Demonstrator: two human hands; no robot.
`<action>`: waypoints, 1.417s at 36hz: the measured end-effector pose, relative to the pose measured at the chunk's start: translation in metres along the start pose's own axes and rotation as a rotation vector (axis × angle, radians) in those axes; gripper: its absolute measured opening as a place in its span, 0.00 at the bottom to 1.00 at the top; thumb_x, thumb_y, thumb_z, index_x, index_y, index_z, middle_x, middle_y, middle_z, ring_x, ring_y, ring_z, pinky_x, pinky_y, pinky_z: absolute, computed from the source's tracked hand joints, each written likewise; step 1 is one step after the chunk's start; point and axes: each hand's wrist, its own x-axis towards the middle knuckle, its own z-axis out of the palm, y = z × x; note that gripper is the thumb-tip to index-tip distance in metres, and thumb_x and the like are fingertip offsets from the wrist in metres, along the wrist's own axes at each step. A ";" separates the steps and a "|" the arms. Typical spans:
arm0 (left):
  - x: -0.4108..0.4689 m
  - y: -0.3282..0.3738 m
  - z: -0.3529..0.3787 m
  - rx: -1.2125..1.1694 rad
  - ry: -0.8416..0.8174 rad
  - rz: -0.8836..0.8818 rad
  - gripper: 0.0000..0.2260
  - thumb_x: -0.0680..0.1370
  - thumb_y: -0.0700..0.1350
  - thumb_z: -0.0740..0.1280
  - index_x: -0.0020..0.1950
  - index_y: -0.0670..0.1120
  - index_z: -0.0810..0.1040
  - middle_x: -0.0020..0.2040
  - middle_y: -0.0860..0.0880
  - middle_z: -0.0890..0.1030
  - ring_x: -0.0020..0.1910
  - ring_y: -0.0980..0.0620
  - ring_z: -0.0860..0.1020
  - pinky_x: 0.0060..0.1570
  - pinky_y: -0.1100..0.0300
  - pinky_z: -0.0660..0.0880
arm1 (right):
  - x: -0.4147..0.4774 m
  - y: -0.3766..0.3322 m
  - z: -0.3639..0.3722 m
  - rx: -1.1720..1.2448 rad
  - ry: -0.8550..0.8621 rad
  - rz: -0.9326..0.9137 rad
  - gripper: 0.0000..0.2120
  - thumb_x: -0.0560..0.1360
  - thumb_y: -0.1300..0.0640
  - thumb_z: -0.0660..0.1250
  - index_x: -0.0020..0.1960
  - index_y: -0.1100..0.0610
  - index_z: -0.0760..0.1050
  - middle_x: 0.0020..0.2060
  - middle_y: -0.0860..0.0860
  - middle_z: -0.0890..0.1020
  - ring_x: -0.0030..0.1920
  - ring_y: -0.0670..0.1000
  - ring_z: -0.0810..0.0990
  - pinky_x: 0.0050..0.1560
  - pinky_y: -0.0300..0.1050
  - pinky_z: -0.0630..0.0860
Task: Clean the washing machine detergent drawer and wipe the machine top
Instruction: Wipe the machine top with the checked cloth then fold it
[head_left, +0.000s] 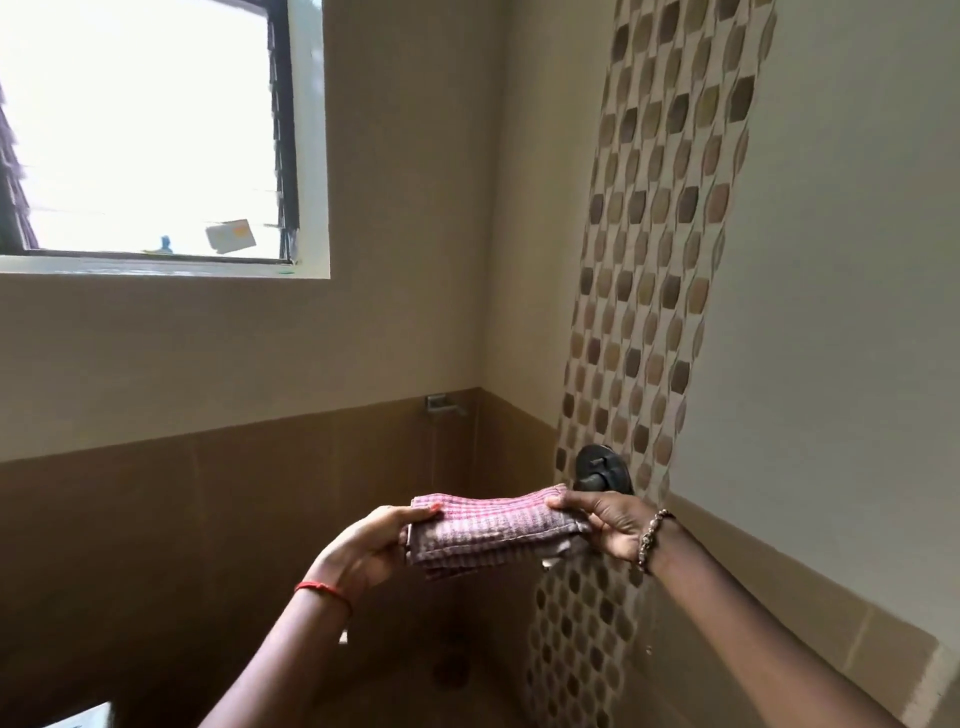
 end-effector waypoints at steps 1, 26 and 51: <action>0.015 0.004 -0.001 -0.006 -0.001 -0.007 0.06 0.77 0.33 0.62 0.45 0.31 0.77 0.32 0.38 0.82 0.26 0.48 0.81 0.26 0.58 0.79 | 0.015 -0.007 -0.003 -0.008 -0.010 0.007 0.04 0.65 0.68 0.70 0.40 0.65 0.78 0.31 0.56 0.83 0.35 0.54 0.81 0.46 0.57 0.78; 0.364 0.125 -0.045 0.050 0.280 0.164 0.07 0.78 0.34 0.62 0.42 0.34 0.76 0.28 0.44 0.82 0.24 0.52 0.80 0.24 0.62 0.77 | 0.406 -0.102 -0.052 0.138 -0.073 -0.035 0.06 0.72 0.76 0.61 0.38 0.69 0.73 0.26 0.56 0.81 0.25 0.50 0.81 0.29 0.38 0.79; 0.608 0.150 -0.121 0.689 0.955 0.345 0.11 0.82 0.39 0.56 0.49 0.33 0.74 0.55 0.36 0.78 0.56 0.39 0.77 0.52 0.51 0.71 | 0.726 -0.114 -0.023 -0.362 0.089 -0.276 0.26 0.72 0.75 0.63 0.69 0.68 0.65 0.64 0.63 0.73 0.56 0.51 0.73 0.53 0.35 0.70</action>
